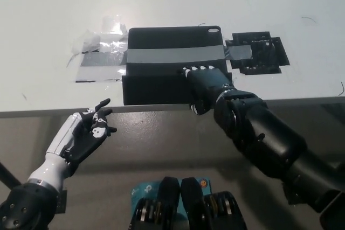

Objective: The robot uses its right hand to pull the cover of a folded tablet cover kept in the middle of the desk

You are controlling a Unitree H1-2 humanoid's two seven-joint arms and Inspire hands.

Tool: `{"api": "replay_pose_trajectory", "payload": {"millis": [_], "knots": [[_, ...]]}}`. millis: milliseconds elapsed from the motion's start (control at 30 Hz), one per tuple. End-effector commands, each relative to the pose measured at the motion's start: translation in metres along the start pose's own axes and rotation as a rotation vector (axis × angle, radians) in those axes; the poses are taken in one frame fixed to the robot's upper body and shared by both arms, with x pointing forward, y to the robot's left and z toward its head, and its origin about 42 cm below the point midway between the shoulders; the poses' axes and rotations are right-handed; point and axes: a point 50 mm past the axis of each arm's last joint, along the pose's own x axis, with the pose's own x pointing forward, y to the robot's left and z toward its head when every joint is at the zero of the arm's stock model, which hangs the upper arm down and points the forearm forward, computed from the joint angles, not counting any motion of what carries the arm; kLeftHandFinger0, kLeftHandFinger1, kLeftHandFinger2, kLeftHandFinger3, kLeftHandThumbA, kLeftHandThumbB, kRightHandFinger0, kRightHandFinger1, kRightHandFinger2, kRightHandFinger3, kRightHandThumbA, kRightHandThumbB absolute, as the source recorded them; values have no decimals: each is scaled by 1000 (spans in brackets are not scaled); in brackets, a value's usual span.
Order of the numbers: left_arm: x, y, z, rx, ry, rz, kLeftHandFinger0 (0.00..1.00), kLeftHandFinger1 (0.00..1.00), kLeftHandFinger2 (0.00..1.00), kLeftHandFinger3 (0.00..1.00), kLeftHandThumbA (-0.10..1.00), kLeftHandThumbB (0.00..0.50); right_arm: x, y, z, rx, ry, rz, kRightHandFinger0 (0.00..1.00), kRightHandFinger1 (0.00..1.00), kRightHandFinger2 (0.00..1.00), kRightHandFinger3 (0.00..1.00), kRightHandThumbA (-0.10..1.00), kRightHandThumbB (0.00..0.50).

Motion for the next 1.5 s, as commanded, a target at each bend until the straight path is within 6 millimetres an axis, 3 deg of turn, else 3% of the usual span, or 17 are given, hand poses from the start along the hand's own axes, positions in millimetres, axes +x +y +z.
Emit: {"api": "replay_pose_trajectory", "payload": {"millis": [0,33,200,300,333,400,500,567,667,867,900,933,1000,1067,1167,1333,1467], "knots": [[1,4,14,28,-35,-12,737,951,1000,1000,1000,248,5,2,-8,-35,7,-14,1000,1000,1000,1000,641,500],[1,4,14,31,-35,-16,750,962,1000,1000,1000,236,6,2,-20,-31,45,-42,1000,1000,1000,1000,624,500],[2,5,14,26,-41,-11,744,954,1000,1000,1000,217,-1,8,-35,-9,31,-123,1000,1000,1000,1000,568,482],[3,5,16,28,-43,-15,740,956,1000,1000,1000,196,-16,14,-32,18,-14,-143,999,1000,1000,1000,565,495],[3,5,16,32,-44,-13,739,956,1000,1000,1000,195,-24,19,-30,29,-39,-141,933,1000,1000,985,578,500],[3,4,17,32,-42,-6,735,949,1000,1000,1000,199,-36,25,-27,61,-59,-107,901,1000,1000,958,576,490],[3,5,17,34,-44,-15,734,952,1000,1000,1000,196,-57,32,-19,136,-97,-79,929,1000,1000,940,568,495],[6,7,18,38,-41,-14,729,949,1000,1000,1000,205,-66,33,-15,170,-108,-55,984,1000,1000,998,603,491],[5,7,18,40,-47,-17,728,945,1000,1000,1000,211,-77,38,-12,217,-103,-20,1000,1000,1000,1000,619,500],[8,9,23,48,-53,-12,722,946,1000,1000,1000,210,-93,47,-11,300,-130,33,889,1000,1000,1000,661,500],[8,9,25,49,-55,-15,722,949,1000,1000,1000,201,-94,49,-12,315,-126,47,829,1000,1000,1000,667,500],[10,9,26,51,-56,-16,723,949,1000,1000,1000,201,-94,48,-13,317,-124,46,850,1000,1000,1000,667,500],[9,9,27,51,-55,-20,745,966,1000,1000,1000,201,-97,55,-15,374,-113,60,1000,1000,1000,1000,589,498],[12,9,29,54,-61,-25,747,963,1000,1000,1000,188,-100,61,-21,435,-94,57,1000,1000,1000,1000,571,498],[11,8,30,59,-61,-22,738,960,1000,1000,1000,185,-105,69,-27,494,-74,47,1000,1000,907,1000,560,477],[11,8,27,57,-57,-25,757,984,1000,1000,1000,181,-118,73,-39,601,-73,26,1000,1000,1000,1000,576,474],[12,9,25,58,-55,-25,752,980,1000,1000,1000,184,-148,64,-53,732,-114,-55,1000,1000,1000,1000,541,478]]}}
